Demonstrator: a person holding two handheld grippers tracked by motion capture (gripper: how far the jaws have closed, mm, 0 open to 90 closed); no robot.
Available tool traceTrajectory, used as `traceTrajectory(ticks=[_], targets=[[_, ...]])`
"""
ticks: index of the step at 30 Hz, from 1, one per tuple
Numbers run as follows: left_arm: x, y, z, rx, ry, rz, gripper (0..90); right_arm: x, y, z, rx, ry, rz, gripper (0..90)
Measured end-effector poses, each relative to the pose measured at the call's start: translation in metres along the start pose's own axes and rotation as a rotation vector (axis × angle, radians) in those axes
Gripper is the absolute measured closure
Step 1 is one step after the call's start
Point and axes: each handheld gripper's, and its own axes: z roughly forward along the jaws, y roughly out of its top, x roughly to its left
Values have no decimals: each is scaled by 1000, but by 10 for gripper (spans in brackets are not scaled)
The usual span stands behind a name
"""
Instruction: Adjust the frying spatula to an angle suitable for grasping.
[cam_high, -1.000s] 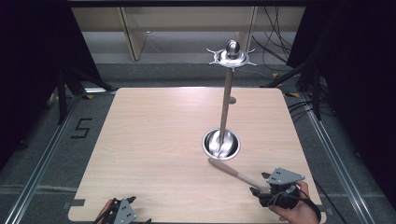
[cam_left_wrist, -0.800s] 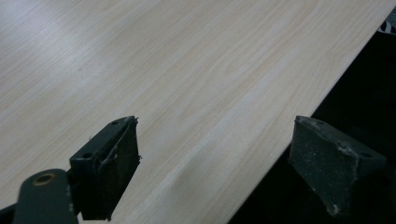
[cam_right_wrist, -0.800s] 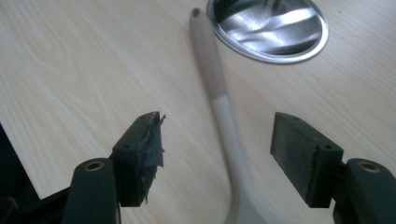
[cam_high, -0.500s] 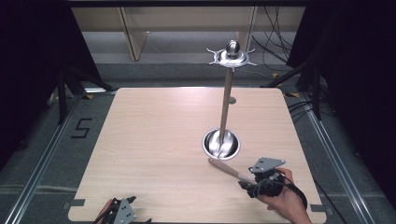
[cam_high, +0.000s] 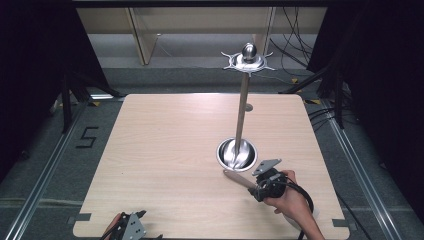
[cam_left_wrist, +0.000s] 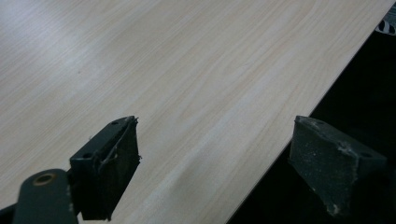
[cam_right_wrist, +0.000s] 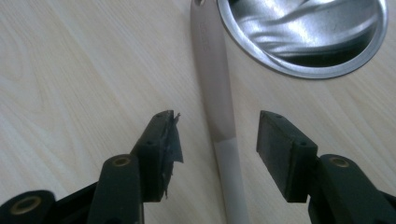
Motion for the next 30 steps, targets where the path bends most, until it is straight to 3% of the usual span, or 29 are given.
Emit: traceTrajectory(ticks=[4,5,8,10,11,12,13,14,19,22,23,24,25,26,27,28,29,30], targets=[[-2,-1,2,-19,14,-29,150,-3,6,8,69,8,21,523],[0,0,0,-8,5,-2,150,-5,7,10,76,17,10,535],[1,0,0,-3,3,12,150,-7,10,15,129,30,-12,561],[1,0,-1,-3,3,12,150,-7,12,17,138,32,-2,564],[0,0,-1,-5,3,11,151,-10,13,18,132,38,-24,574],[0,0,-1,-6,4,6,150,-10,14,18,130,61,-16,586],[1,0,-1,-4,3,15,150,-12,14,18,139,56,-29,596],[0,-1,1,-16,4,-5,150,-14,15,19,144,41,-37,608],[1,0,0,-9,5,8,150,-14,16,23,170,66,-16,634],[2,-1,-1,-4,4,7,150,-18,17,25,190,58,-66,658],[2,-1,0,-4,5,5,150,-16,18,25,189,80,-22,668],[-2,-2,-1,8,1,-46,150,-17,18,26,189,83,-42,676],[-2,-2,-1,8,3,-52,150,-18,18,26,204,67,-54,681],[-3,-2,-1,8,2,-54,150,-16,20,25,211,82,-36,688],[-2,-2,-1,9,3,-53,150,-17,20,26,205,88,-51,691],[2,-1,0,-3,5,4,150,-17,21,27,215,100,-42,695],[-2,-2,-1,8,3,-55,150,-17,21,27,220,99,-39,699],[-3,-2,-1,7,2,-55,150,-17,21,28,226,96,-38,699]])
